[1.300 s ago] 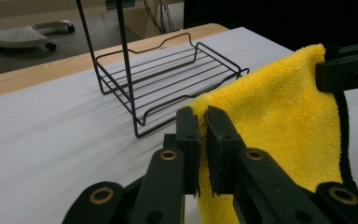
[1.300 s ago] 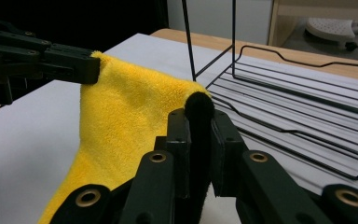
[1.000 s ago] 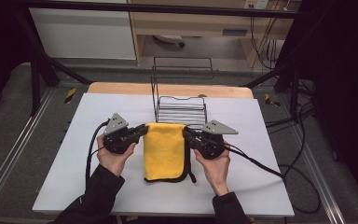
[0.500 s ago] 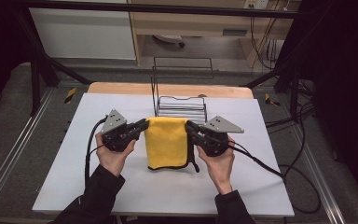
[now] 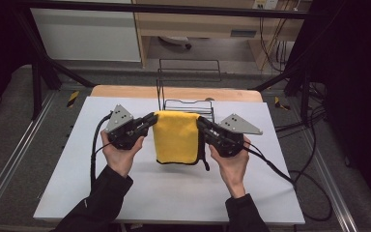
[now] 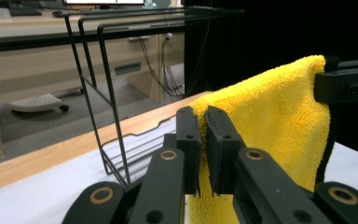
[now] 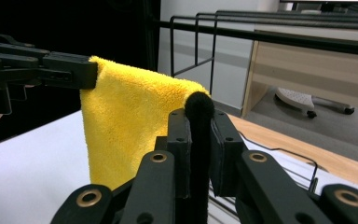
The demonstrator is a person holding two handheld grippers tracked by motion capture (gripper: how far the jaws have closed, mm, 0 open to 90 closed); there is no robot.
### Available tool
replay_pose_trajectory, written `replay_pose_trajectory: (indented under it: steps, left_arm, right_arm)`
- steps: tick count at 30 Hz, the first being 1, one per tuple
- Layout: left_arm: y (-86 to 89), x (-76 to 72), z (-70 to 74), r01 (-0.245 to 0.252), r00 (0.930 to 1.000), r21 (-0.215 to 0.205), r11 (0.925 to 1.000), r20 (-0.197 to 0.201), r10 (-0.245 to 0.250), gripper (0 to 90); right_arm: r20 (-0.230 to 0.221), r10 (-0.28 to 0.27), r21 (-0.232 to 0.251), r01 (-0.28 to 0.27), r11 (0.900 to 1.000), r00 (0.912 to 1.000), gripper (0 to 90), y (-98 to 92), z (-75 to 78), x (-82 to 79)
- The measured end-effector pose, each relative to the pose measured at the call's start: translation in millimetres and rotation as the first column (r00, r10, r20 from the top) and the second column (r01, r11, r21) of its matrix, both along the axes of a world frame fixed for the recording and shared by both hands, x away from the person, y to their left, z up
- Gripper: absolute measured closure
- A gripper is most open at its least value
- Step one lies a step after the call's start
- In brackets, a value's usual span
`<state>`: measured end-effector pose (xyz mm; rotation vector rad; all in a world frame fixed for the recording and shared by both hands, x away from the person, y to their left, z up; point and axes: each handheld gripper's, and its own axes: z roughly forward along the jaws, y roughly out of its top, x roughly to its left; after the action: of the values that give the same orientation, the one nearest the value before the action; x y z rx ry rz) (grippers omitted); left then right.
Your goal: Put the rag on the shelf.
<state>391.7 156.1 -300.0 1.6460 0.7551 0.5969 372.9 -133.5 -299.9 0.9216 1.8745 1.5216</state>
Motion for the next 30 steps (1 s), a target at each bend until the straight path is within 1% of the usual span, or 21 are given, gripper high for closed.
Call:
replay_pose_trajectory:
  steps: [8, 12, 16, 19, 21, 23, 25, 30]
  left_arm:
    - [-10.6, 7.7, 14.2, -0.001, 0.9996, -0.029, 0.9996, 0.028, 0.002, 84.0]
    - [-14.8, 11.2, 22.7, 0.002, 0.9987, -0.043, 0.9991, 0.051, 0.001, 83.9]
    - [-18.3, 13.6, 30.6, 0.005, 0.9969, -0.041, 0.9992, 0.079, -0.002, 83.9]
    - [-20.1, 16.3, 35.8, 0.005, 0.9957, -0.046, 0.9990, 0.093, -0.001, 83.9]
    - [-20.8, 17.4, 37.5, 0.005, 0.9955, -0.050, 0.9987, 0.095, 0.000, 83.9]
    - [-23.1, 21.3, 42.4, 0.005, 0.9951, -0.064, 0.9979, 0.099, 0.001, 83.9]
    - [-25.3, 22.9, 45.8, -0.001, 0.9939, -0.067, 0.9977, 0.110, 0.008, 83.9]
    - [-27.9, 27.2, 53.7, 0.000, 0.9924, -0.078, 0.9969, 0.123, 0.010, 83.9]
  right_arm:
    - [0.042, -0.022, 0.011, 0.022, 1.000, 0.9988, 80.7, -8.3, 14.3, 1.6]
    - [0.065, -0.036, 0.016, 0.035, 0.999, 0.9972, 80.7, -12.0, 22.9, 3.4]
    - [0.085, -0.046, 0.025, 0.044, 0.999, 0.9953, 80.7, -15.6, 30.0, 6.0]
    - [0.103, -0.055, 0.032, 0.052, 0.998, 0.9931, 80.7, -17.3, 35.7, 7.9]
    - [0.116, -0.061, 0.034, 0.058, 0.998, 0.9914, 80.7, -18.0, 39.2, 9.3]
    - [0.124, -0.066, 0.038, 0.061, 0.997, 0.9901, 80.7, -18.8, 42.8, 10.7]
    - [0.134, -0.072, 0.044, 0.067, 0.997, 0.9884, 80.7, -19.7, 46.2, 12.4]
    - [0.152, -0.085, 0.053, 0.078, 0.996, 0.9847, 80.7, -21.7, 54.1, 16.5]
